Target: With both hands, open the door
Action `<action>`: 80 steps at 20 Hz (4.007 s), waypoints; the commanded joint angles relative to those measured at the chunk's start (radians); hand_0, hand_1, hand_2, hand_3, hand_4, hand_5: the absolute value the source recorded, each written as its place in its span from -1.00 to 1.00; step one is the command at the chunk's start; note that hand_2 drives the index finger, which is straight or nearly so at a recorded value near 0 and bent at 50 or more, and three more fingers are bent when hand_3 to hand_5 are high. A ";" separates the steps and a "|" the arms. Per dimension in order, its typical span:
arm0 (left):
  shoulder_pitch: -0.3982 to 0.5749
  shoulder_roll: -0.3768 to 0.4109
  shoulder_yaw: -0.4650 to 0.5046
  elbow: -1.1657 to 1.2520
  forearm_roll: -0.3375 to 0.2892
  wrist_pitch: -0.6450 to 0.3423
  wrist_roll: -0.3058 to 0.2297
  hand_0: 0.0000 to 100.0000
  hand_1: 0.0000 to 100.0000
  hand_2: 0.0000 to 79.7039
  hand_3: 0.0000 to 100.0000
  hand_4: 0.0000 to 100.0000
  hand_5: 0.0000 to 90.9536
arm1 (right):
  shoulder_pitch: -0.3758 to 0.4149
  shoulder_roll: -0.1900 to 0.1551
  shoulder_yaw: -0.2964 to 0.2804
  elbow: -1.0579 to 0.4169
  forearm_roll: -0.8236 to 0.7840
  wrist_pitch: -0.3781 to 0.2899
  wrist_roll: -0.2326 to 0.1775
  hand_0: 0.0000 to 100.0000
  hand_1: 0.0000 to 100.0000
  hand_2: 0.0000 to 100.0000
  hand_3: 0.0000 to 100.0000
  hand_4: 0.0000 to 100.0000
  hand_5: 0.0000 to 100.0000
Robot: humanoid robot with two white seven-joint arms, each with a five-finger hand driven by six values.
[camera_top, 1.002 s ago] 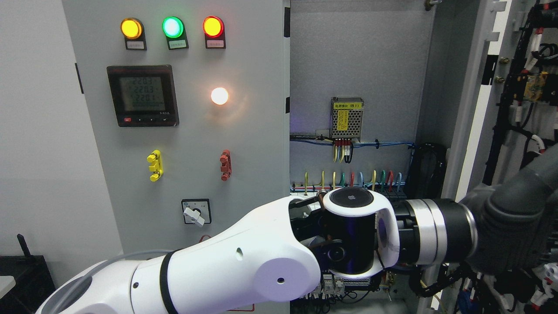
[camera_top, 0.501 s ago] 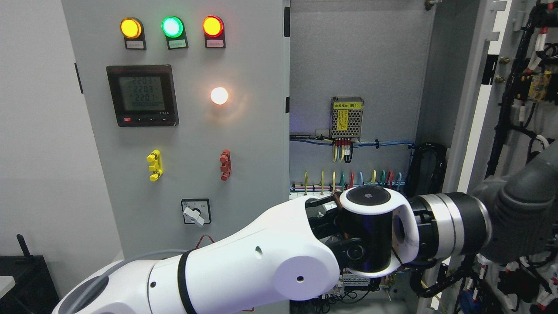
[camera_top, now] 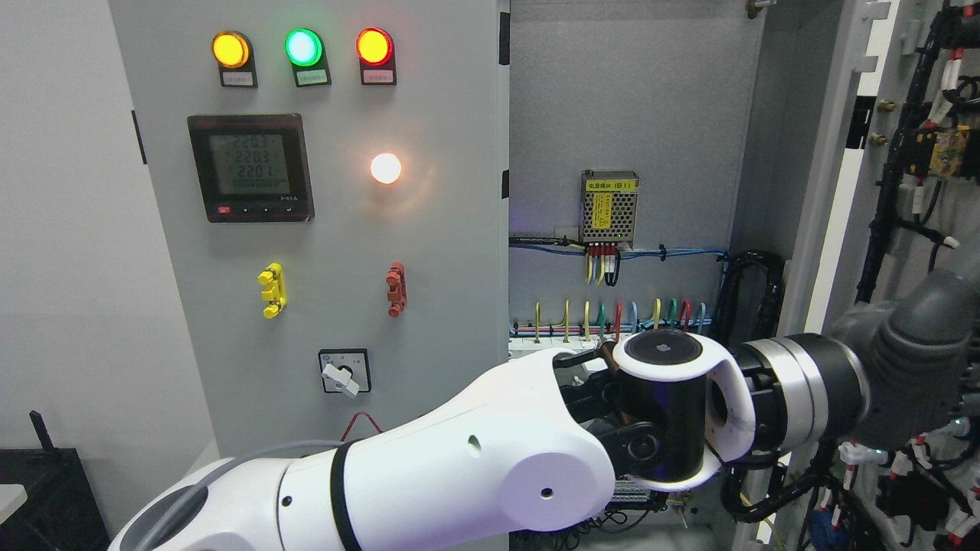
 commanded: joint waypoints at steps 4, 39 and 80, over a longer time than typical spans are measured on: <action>-0.005 -0.011 -0.009 -0.001 0.003 0.011 -0.005 -1.00 -1.00 -1.00 -1.00 -0.94 -1.00 | 0.001 -0.001 0.000 -0.001 0.000 0.000 0.001 -0.79 -1.00 -1.00 -1.00 -1.00 -1.00; 0.352 0.866 0.080 -0.451 -0.006 0.034 -0.294 -1.00 -1.00 -1.00 -1.00 -0.94 -1.00 | -0.001 -0.001 0.000 0.001 0.000 0.000 -0.001 -0.79 -1.00 -1.00 -1.00 -1.00 -1.00; 2.005 1.020 0.950 0.080 -0.777 -0.048 -0.539 -1.00 -1.00 -1.00 -1.00 -0.94 -1.00 | 0.001 0.000 0.000 0.001 0.000 0.000 -0.001 -0.79 -1.00 -1.00 -1.00 -1.00 -1.00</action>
